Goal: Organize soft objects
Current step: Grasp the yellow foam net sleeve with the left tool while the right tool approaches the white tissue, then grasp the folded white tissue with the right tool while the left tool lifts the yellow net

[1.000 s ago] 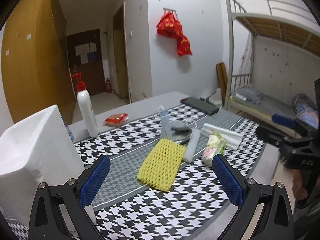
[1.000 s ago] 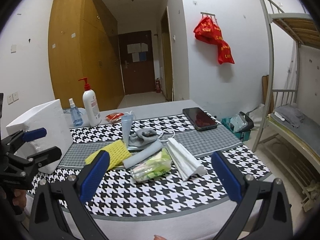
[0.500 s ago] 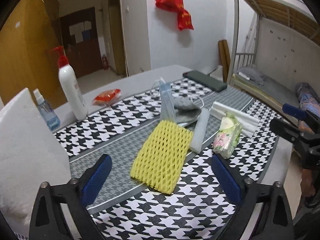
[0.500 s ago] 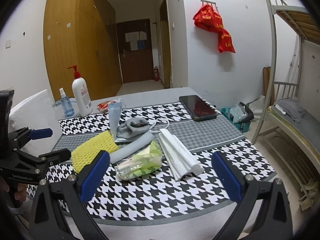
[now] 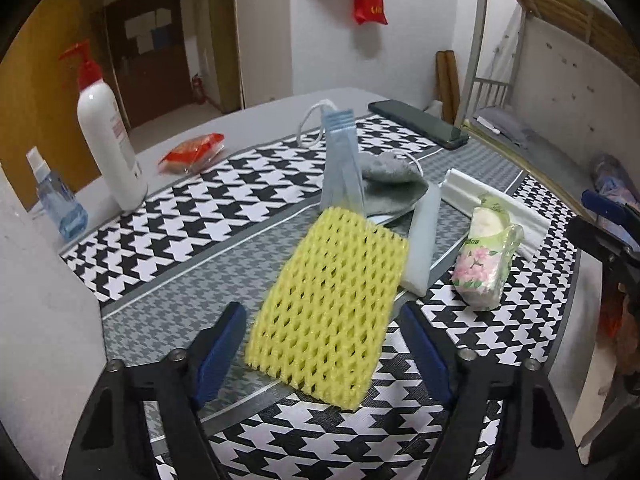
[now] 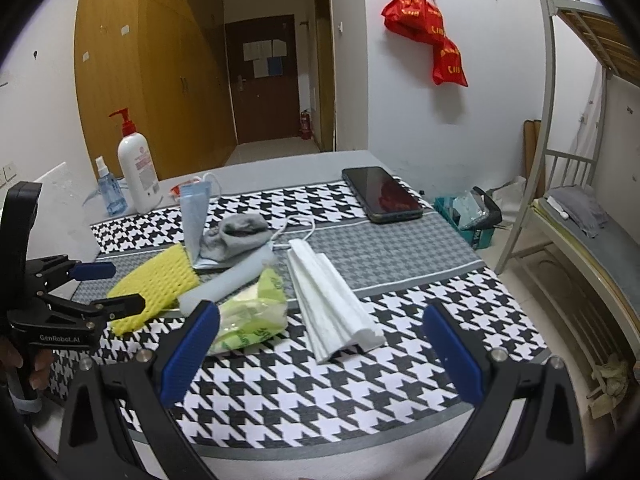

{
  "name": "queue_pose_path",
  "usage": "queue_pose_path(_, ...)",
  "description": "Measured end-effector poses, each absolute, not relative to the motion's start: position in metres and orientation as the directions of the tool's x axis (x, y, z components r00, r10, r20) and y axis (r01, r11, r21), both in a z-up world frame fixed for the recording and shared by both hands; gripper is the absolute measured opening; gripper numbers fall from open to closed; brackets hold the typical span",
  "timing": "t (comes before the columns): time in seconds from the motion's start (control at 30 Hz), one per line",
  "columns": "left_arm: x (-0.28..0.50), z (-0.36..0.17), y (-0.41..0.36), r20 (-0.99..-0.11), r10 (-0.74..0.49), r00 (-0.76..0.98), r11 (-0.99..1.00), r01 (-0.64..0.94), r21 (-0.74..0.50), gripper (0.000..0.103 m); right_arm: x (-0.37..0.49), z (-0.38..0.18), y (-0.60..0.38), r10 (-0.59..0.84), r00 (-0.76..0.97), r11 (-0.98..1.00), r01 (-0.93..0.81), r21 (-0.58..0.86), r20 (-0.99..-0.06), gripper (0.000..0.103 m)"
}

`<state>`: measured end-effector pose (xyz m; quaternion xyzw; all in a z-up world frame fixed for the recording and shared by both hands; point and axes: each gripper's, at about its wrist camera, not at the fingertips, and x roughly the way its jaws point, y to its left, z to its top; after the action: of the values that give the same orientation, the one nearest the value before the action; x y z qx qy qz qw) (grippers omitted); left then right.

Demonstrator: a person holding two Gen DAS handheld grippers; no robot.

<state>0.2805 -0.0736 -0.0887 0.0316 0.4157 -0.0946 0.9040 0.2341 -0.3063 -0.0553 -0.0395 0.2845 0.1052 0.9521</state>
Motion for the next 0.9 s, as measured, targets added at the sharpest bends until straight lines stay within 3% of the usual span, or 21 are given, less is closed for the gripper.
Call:
queue_pose_path(0.07, 0.282, -0.091, -0.073, -0.767, -0.144, 0.626, 0.980, 0.199, -0.022, 0.059, 0.238, -0.056, -0.307, 0.175, 0.812, 0.974, -0.224, -0.020, -0.557, 0.103)
queue_pose_path(0.4, 0.285, -0.098, -0.074, -0.774, -0.116, 0.622, 0.977, 0.213, 0.025, 0.041, 0.255, -0.063, -0.306, 0.176, 0.792, 0.969, -0.244, -0.039, -0.585, 0.103)
queue_pose_path(0.5, 0.281, -0.095, -0.075, -0.764, -0.122, 0.634, 0.972, 0.231, 0.037, 0.023, 0.260, -0.063, -0.306, 0.173, 0.784, 0.967, -0.249, -0.048, -0.596, 0.103)
queue_pose_path(0.53, 0.280, -0.095, -0.075, -0.760, -0.125, 0.638, 0.971, 0.237, 0.040, 0.012, 0.262, -0.063, -0.307, 0.174, 0.781, 0.966, -0.253, -0.049, -0.601, 0.103)
queue_pose_path(0.73, 0.271, -0.091, -0.070, -0.723, -0.174, 0.669, 0.967, 0.256, 0.005, 0.011, 0.267, -0.068, -0.307, 0.165, 0.772, 0.962, -0.264, -0.074, -0.613, 0.101)
queue_pose_path(0.83, 0.268, -0.084, -0.063, -0.698, -0.196, 0.689, 0.968, 0.249, -0.027, 0.010, 0.270, -0.071, -0.308, 0.172, 0.756, 0.958, -0.277, -0.072, -0.631, 0.091)
queue_pose_path(0.9, 0.266, -0.079, -0.060, -0.680, -0.210, 0.702, 0.968, 0.248, -0.043, 0.010, 0.275, -0.073, -0.308, 0.172, 0.740, 0.957, -0.281, -0.066, -0.650, 0.078)
